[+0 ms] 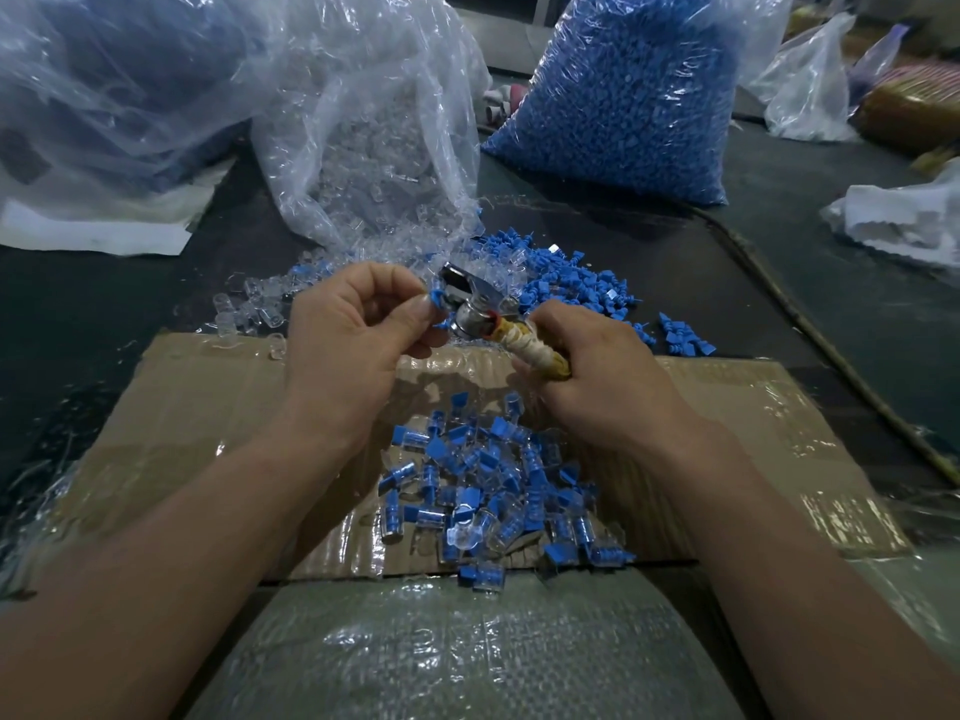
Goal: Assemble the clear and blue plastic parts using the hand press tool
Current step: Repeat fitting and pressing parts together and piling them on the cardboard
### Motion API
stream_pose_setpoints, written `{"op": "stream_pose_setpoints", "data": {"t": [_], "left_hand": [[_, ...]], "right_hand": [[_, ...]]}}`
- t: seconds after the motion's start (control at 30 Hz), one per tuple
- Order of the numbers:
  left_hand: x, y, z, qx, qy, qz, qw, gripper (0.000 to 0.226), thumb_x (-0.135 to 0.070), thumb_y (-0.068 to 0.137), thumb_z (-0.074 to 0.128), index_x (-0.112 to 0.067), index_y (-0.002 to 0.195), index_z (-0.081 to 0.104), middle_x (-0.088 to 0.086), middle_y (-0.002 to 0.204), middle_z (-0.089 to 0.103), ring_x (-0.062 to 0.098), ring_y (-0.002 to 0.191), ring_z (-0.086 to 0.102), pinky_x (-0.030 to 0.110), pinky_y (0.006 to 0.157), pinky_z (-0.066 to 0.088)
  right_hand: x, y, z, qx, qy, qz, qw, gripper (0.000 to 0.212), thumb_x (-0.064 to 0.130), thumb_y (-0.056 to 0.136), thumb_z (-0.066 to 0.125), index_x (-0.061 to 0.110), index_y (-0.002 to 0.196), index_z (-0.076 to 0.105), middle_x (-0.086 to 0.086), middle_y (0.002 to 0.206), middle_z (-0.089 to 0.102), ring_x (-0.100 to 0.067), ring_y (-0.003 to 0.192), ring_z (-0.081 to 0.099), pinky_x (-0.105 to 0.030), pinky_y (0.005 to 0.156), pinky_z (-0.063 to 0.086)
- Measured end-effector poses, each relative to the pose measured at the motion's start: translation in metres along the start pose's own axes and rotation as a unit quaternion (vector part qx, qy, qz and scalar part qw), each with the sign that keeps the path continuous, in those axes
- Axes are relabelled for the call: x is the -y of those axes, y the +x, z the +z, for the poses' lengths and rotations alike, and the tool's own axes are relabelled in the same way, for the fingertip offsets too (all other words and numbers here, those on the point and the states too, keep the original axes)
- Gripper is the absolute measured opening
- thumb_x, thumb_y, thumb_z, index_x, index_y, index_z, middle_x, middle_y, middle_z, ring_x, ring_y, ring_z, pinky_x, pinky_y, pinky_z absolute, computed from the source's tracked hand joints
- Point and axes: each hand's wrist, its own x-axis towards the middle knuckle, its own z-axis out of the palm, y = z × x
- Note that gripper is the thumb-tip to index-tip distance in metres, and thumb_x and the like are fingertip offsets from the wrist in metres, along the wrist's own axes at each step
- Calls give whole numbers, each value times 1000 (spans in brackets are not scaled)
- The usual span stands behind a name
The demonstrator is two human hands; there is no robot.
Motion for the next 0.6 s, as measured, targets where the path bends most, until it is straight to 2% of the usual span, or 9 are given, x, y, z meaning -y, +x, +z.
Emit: {"op": "stream_pose_setpoints", "data": {"t": [0.37,0.47,0.6], "left_hand": [[1,0,1,-16,19,11,1000,18,4,83,58,-13,78,59,3,70,63,3,56,63,12,55,49],[0,0,1,-16,26,17,999,18,4,84,58,-13,78,58,3,70,63,2,56,62,12,55,49],[-1,-1,0,-19,32,34,999,19,3,84,59,-15,77,59,0,68,63,2,56,62,12,56,49]], "right_hand": [[2,1,1,-4,-7,19,1000,17,25,81,62,26,85,46,12,75,46,-11,71,45,-26,56,30],[3,1,2,-6,-17,23,1000,19,23,80,63,27,82,44,15,72,44,-4,66,41,-21,55,29],[3,0,2,-29,-22,18,999,21,23,80,62,28,76,42,14,68,44,-2,63,40,-22,52,27]]}}
